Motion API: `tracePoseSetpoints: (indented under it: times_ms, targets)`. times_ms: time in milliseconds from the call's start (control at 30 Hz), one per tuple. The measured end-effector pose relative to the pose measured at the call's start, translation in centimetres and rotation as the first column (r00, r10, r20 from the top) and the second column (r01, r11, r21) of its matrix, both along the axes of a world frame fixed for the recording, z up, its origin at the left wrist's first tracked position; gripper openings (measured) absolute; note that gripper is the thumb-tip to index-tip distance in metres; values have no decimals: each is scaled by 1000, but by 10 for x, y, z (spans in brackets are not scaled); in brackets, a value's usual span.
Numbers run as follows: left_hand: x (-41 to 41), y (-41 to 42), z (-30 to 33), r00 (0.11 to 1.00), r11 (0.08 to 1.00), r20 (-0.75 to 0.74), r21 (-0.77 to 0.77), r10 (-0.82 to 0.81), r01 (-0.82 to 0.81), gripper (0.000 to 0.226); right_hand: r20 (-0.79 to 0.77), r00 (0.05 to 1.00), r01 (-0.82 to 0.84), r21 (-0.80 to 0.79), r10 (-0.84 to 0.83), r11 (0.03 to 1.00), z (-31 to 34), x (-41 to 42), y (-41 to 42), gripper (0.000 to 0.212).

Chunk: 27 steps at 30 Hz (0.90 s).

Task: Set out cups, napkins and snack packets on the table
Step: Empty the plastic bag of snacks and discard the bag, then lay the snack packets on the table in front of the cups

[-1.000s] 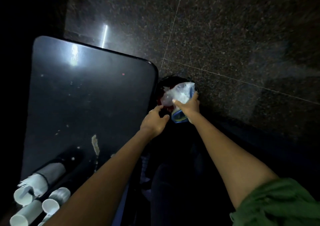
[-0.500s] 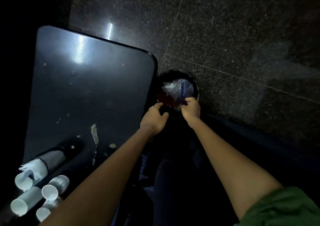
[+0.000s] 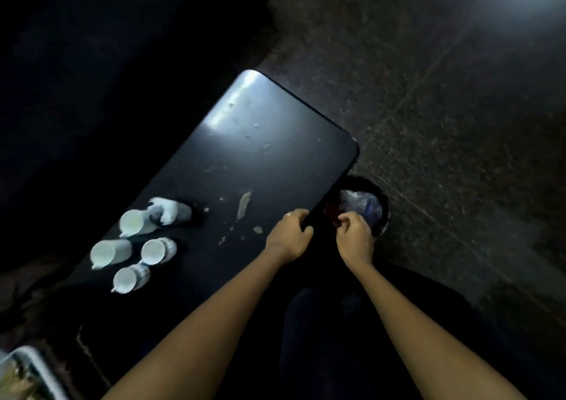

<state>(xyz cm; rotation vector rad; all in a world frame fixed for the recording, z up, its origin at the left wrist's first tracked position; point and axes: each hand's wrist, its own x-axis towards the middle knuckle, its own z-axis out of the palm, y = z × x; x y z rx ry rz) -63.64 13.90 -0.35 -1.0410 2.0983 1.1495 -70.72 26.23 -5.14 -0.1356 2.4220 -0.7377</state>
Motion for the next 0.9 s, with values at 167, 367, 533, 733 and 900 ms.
tracePoseSetpoints:
  times_ms: [167, 367, 533, 733, 900]
  targets:
    - [86, -30, 27, 987, 983, 0, -90, 158, -158, 53, -36, 960, -278, 3, 278, 961, 34, 50, -34, 31]
    - [205, -54, 50, 898, 883, -29, -168, 440, -438, 58, -86, 778, -625, -1, 623, 781, 65, 129, -82, 39]
    - [310, -59, 56, 767, 746, -45, -200, 640, -635, 59, -117, 590, -802, 24, 799, 596, 83, 208, -124, 44]
    - [428, -41, 48, 590, 573, -26, -207, 807, -793, 60, -150, 321, -944, 35, 935, 330, 87, 312, -156, 46]
    - [518, -27, 39, 416, 408, -8, -179, 909, -895, 60, -162, 92, -993, 59, 983, 102, 82, 402, -177, 44]
